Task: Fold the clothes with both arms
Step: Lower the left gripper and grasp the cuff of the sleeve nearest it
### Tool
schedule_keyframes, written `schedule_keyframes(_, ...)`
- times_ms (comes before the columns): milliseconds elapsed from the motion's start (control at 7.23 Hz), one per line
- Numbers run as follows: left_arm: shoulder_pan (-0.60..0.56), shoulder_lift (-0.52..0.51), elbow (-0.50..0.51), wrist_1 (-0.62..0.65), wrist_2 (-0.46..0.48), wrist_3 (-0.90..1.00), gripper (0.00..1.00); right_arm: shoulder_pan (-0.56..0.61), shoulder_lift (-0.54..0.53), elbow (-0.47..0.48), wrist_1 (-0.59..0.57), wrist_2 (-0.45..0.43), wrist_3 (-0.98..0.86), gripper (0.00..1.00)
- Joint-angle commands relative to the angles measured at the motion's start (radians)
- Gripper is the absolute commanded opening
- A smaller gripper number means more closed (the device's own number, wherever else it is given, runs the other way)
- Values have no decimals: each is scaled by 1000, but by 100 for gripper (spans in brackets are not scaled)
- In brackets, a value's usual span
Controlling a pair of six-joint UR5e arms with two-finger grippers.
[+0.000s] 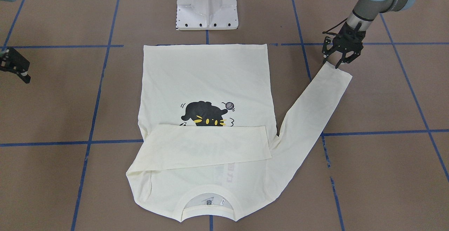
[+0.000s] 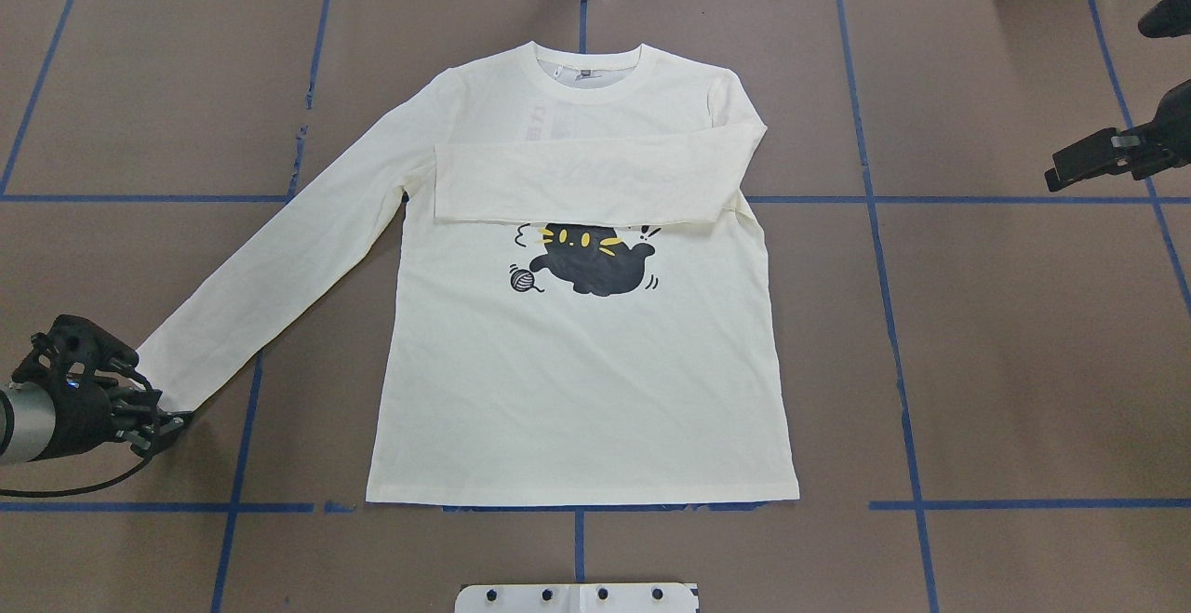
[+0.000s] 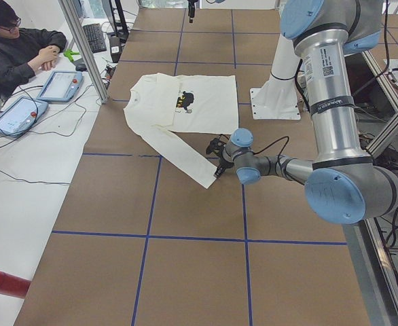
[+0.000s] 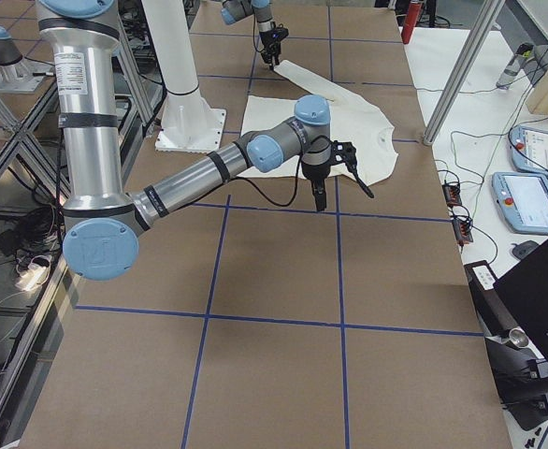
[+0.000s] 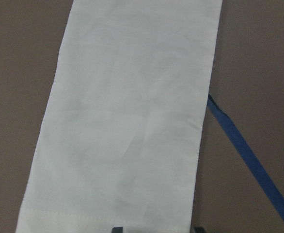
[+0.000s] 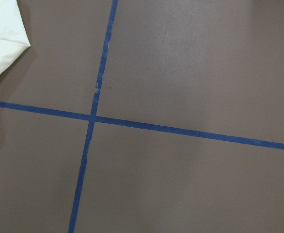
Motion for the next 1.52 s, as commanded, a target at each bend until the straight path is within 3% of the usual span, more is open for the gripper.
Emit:
schedule_keyframes(0,8,1,2,2,8,0,48,0,0,0,0,0,2,100)
schedule_keyframes(138,10,1,2,2,21,0,34,0,0,0,0,0,3,100)
schedule_keyframes(277,10,1,2,6,24,-1,11,0,0,-2,0,0,5,100)
schedule_keyframes(415,8,1,0,6,31,-1,0,0,0,-2,0,0,5,100)
schedule_keyframes(691,8,1,-2,6,56,-4,0,0,1,-2,0,0,5,100)
schedule_keyframes(1106,-70,-14,-98,43,44,9,0,2,0,-3,0,-2,2,100)
schedule_keyframes(1244,-131,-62,-129,142,13,15,0,2,0,-5,0,-3,5,100)
schedule_keyframes(1383,-214,-203,-130,286,-10,38,0,2,0,-5,0,-3,5,100)
